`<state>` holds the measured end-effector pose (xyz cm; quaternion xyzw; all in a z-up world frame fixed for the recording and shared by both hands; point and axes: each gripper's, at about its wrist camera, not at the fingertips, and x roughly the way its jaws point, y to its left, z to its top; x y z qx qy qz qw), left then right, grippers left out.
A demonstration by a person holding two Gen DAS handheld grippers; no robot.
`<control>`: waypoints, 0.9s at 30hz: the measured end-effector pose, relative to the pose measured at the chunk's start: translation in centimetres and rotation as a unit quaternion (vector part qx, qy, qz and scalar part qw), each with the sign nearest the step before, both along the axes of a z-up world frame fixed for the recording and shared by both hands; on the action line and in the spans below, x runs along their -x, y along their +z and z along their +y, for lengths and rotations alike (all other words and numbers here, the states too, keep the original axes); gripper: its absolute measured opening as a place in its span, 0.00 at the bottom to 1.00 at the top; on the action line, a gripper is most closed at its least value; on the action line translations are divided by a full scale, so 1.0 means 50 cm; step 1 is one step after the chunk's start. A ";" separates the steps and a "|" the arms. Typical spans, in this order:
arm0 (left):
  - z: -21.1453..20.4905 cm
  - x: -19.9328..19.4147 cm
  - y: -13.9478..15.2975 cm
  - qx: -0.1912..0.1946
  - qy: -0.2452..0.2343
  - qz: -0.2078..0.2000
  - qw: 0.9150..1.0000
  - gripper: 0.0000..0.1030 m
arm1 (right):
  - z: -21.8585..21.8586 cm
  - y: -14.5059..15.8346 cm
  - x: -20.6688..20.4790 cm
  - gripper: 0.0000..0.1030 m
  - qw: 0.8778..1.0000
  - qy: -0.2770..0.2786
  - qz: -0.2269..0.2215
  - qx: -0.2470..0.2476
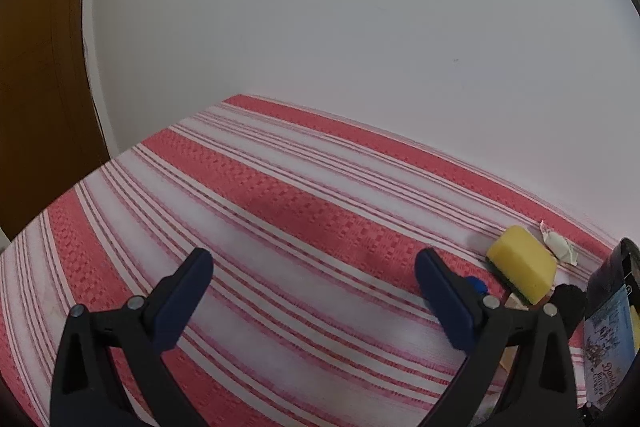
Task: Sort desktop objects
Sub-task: 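Grasp the green tissue pack with the right tool while the left grasps the blue toy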
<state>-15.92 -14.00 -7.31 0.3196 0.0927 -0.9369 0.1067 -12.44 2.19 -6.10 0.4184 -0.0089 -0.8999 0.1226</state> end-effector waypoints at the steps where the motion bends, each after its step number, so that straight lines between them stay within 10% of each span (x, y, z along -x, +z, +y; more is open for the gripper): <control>1: -0.006 0.002 -0.004 -0.009 -0.003 -0.002 1.000 0.99 | 0.006 0.000 -0.006 0.50 1.000 -0.001 0.002 0.006; 6: 0.004 -0.002 -0.003 -0.045 -0.047 0.012 0.998 0.99 | 0.059 0.034 -0.070 0.50 0.995 0.012 0.069 0.074; 14: 0.075 0.022 -0.012 -0.058 -0.108 -0.012 0.992 0.88 | 0.118 0.089 -0.165 0.51 0.971 -0.044 0.233 0.039; 18: 0.121 0.056 -0.019 -0.025 -0.108 -0.044 0.993 0.70 | 0.139 0.094 -0.176 0.51 0.967 -0.062 0.243 0.048; 25: 0.139 0.107 -0.054 -0.016 -0.086 -0.114 0.990 0.70 | 0.139 0.082 -0.156 0.51 0.971 -0.066 0.223 0.057; 27: 0.127 0.102 -0.051 -0.030 -0.083 -0.106 0.991 0.49 | 0.141 0.083 -0.156 0.51 0.971 -0.064 0.222 0.060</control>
